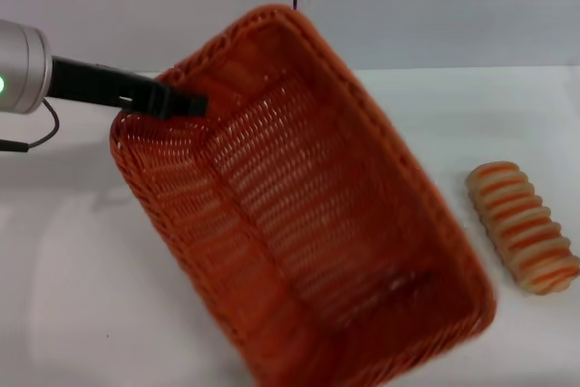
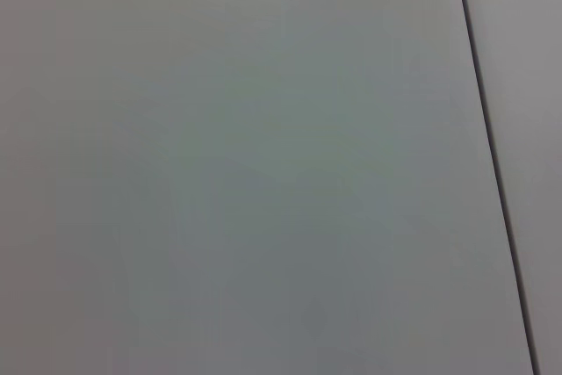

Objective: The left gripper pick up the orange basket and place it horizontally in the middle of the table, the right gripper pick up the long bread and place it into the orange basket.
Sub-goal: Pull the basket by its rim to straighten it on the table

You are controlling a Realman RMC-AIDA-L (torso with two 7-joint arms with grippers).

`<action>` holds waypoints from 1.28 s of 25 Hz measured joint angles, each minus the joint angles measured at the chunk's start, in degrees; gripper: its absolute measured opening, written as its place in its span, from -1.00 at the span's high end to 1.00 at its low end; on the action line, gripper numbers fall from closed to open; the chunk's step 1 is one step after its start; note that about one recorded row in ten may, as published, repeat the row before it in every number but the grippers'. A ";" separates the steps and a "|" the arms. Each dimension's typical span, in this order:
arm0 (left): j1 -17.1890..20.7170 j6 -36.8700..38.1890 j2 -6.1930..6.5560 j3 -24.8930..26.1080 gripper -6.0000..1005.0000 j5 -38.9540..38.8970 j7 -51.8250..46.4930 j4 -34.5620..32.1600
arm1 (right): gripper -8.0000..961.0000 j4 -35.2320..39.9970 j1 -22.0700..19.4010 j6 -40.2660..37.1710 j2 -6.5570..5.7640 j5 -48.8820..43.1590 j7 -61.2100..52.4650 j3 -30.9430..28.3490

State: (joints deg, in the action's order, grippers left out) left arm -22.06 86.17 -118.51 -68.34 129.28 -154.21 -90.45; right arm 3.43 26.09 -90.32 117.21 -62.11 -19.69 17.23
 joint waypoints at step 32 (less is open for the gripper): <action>9.26 11.83 -0.67 10.96 0.60 20.55 -11.83 -5.28 | -0.33 -3.64 7.09 2.73 -2.07 -1.17 -0.57 2.81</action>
State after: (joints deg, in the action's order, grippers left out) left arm -12.80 97.99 -119.18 -57.38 149.83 -166.04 -95.73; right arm -0.21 33.18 -87.59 115.14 -63.28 -20.26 20.04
